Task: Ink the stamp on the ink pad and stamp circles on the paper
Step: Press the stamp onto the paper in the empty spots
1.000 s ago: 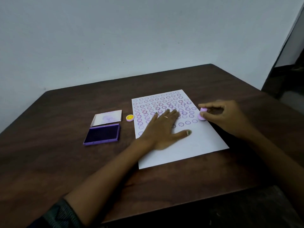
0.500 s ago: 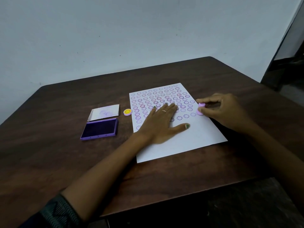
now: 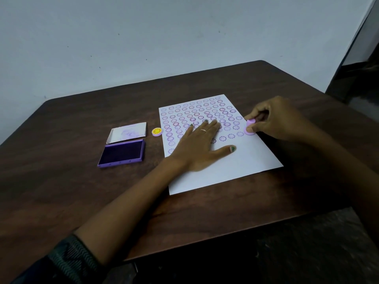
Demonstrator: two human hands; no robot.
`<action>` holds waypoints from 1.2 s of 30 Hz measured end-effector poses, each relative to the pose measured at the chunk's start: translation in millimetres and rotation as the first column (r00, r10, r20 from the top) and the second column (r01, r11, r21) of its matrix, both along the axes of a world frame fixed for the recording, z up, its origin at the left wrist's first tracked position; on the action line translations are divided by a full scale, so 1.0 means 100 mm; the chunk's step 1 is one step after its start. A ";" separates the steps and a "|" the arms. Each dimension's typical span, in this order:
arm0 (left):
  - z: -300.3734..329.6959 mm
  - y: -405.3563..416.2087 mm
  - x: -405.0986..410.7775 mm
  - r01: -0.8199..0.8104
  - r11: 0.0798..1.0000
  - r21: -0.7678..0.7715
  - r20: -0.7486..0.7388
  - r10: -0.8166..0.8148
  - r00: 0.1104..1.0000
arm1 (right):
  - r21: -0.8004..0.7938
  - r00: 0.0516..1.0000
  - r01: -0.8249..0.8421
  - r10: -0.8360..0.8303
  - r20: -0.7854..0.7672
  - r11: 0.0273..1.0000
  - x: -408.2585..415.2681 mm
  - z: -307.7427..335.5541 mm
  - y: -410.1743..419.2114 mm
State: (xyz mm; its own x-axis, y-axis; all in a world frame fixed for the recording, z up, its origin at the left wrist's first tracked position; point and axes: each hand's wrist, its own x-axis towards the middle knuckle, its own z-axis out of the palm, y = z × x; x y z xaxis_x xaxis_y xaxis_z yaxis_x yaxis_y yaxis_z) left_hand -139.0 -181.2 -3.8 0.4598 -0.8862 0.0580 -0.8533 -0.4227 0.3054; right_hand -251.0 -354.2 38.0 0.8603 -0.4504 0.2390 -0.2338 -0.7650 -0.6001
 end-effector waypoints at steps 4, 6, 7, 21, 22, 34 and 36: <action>0.00 0.00 0.00 0.000 1.000 -0.005 0.004 0.000 1.000 | -0.026 0.997 -0.017 0.015 -0.079 1.000 0.03 0.06 -0.02; 0.00 0.00 -0.01 0.000 1.000 -0.008 0.002 0.000 1.000 | -0.064 0.989 -0.039 0.030 -0.143 0.997 0.06 0.10 -0.02; 0.00 0.00 -0.01 0.001 1.000 -0.009 0.002 -0.001 1.000 | -0.079 0.983 -0.049 0.033 -0.183 0.996 0.07 0.14 -0.02; -0.01 -0.01 0.01 0.001 1.000 0.008 0.002 -0.001 1.000 | -0.150 0.914 -0.054 -0.012 -0.406 0.987 0.25 0.30 0.05; -0.01 -0.01 0.01 -0.001 1.000 0.009 0.000 0.001 1.000 | -0.145 0.914 -0.046 -0.017 -0.406 0.988 0.24 0.30 0.06; 0.02 0.00 -0.03 -0.002 0.999 -0.036 -0.007 0.002 1.000 | 0.729 0.989 0.045 -0.136 0.066 0.683 -0.12 0.14 -0.23; 0.02 0.01 -0.03 0.002 0.998 -0.065 -0.025 -0.004 1.000 | 0.848 0.972 0.032 -0.213 0.097 0.529 -0.12 0.10 -0.24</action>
State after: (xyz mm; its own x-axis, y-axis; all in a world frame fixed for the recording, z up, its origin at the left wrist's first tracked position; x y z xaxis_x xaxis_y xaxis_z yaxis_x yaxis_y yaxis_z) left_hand -141.6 -180.4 -2.3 0.4590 -0.8824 0.1038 -0.8464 -0.3987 0.3531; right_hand -262.6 -378.0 48.4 0.7666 -0.6181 -0.1740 -0.1124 0.1376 -0.9841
